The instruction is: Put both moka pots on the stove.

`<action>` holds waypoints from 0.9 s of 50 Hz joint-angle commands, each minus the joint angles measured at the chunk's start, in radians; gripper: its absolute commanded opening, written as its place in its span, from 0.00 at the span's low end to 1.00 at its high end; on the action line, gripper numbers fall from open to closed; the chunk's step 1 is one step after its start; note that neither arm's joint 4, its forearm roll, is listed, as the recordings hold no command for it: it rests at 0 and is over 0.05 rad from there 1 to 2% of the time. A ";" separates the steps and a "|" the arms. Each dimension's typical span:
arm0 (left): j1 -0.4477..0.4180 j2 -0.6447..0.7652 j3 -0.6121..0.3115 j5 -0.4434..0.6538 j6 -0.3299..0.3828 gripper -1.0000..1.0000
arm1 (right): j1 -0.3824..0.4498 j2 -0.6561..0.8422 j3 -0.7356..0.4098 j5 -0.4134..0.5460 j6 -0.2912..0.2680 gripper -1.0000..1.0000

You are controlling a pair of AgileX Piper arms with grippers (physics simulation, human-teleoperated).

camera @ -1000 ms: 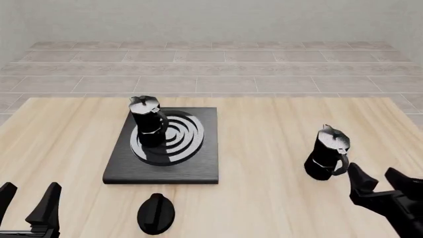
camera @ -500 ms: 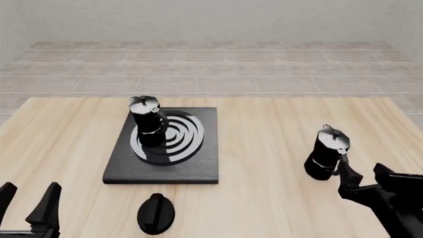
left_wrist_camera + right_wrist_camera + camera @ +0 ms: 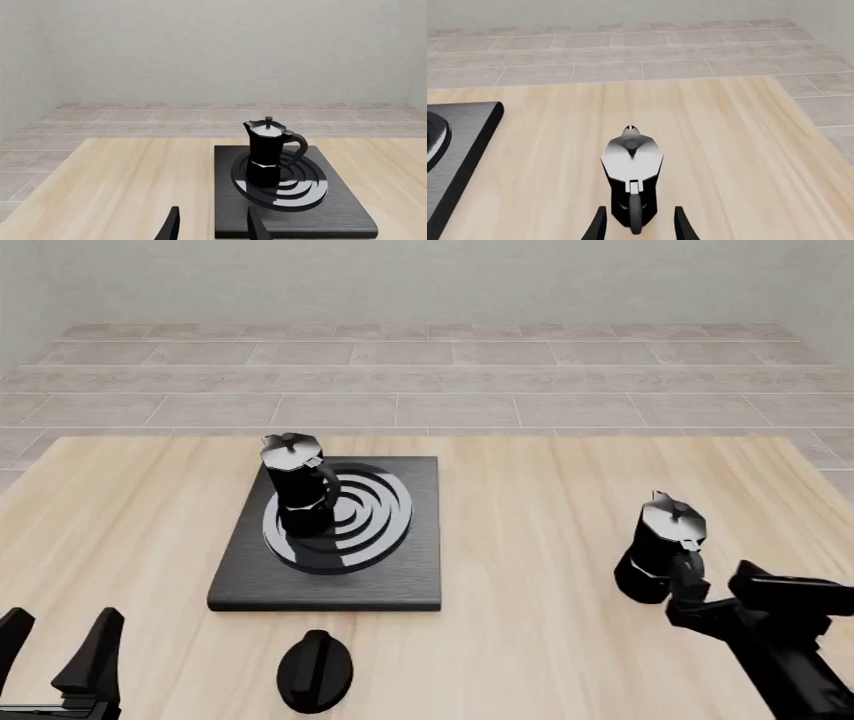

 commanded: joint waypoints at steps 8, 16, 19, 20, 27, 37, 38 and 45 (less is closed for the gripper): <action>0.000 0.000 0.000 0.000 0.000 1.00 | 0.009 0.160 -0.031 -0.115 0.002 1.00; 0.000 0.000 0.000 0.000 0.000 1.00 | 0.018 0.204 -0.032 -0.149 -0.002 1.00; 0.000 0.000 0.000 0.000 0.000 1.00 | 0.013 0.237 -0.041 -0.158 0.006 1.00; 0.000 0.000 0.000 0.000 0.000 1.00 | 0.016 0.233 -0.040 -0.156 0.004 1.00; 0.000 0.000 0.000 0.000 0.000 1.00 | 0.014 0.275 -0.051 -0.154 0.018 1.00; 0.000 0.000 0.000 0.000 0.000 1.00 | 0.014 0.319 -0.046 -0.185 0.019 1.00; 0.000 0.000 0.000 0.000 0.000 1.00 | 0.013 0.327 -0.046 -0.193 0.018 1.00; 0.000 0.000 0.000 0.000 0.000 1.00 | 0.031 0.263 -0.046 -0.156 0.024 0.00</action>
